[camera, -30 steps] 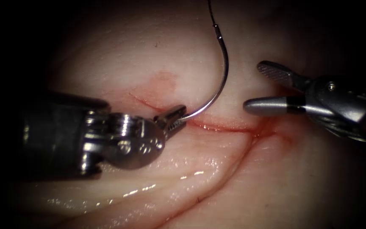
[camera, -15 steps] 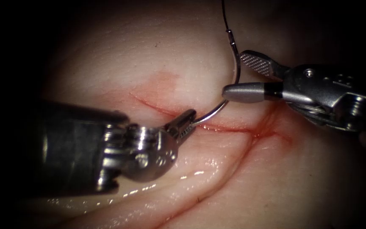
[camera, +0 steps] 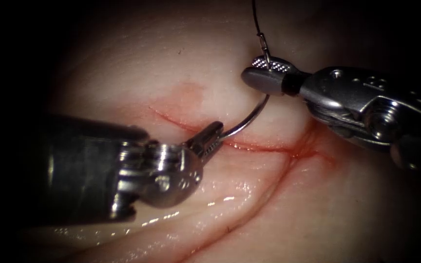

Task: Wound Closure

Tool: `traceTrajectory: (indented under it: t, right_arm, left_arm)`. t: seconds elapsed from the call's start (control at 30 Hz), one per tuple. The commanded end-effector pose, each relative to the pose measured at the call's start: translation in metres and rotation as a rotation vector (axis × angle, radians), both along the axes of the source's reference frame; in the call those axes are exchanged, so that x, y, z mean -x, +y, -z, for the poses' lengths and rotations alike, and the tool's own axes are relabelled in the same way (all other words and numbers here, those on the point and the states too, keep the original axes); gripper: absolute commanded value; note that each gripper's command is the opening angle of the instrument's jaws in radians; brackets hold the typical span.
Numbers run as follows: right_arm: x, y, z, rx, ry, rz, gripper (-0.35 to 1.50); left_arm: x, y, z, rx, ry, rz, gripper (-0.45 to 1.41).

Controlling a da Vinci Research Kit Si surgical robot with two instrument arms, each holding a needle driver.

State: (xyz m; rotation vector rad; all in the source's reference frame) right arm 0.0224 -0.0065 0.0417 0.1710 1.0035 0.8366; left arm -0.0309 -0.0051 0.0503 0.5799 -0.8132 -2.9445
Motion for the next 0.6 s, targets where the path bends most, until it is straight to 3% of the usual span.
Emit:
traceTrajectory:
  t: [0.03, 0.1, 0.17, 0.23, 0.27, 0.47, 0.6]
  right_arm:
    - [-0.0007, 0.0002, -0.0001, 0.001, -0.009, -0.002, -0.35]
    - [-0.0006, 0.0002, -0.0001, -0.002, -0.019, -0.005, -0.35]
    - [-0.0006, 0.0002, -0.0001, -0.003, -0.026, -0.009, -0.35]
    - [-0.0006, 0.0002, -0.0001, -0.008, -0.025, -0.013, -0.35]
    - [-0.0006, 0.0003, -0.0001, 0.006, -0.029, -0.004, -0.35]
    - [-0.0004, 0.0004, -0.0001, 0.052, 0.032, 0.065, -0.35]
    - [-0.0003, 0.0004, 0.0002, 0.128, 0.121, 0.163, -0.35]
  left_arm:
    - [0.0005, 0.0003, -0.0004, -0.004, -0.003, 0.001, -0.13]
    - [0.0005, 0.0003, -0.0004, -0.003, -0.015, -0.001, 0.32]
    - [0.0005, 0.0004, -0.0002, -0.014, -0.042, -0.007, 0.57]
    - [0.0006, 0.0004, 0.0001, -0.069, -0.144, 0.037, 0.72]
    - [0.0007, 0.0004, 0.0007, -0.144, -0.258, 0.078, 0.83]
    - [0.0005, 0.0009, 0.0028, -0.382, -0.54, 0.159, 0.89]
    - [-0.0007, 0.0038, 0.004, -0.617, -0.722, 0.221, 0.93]
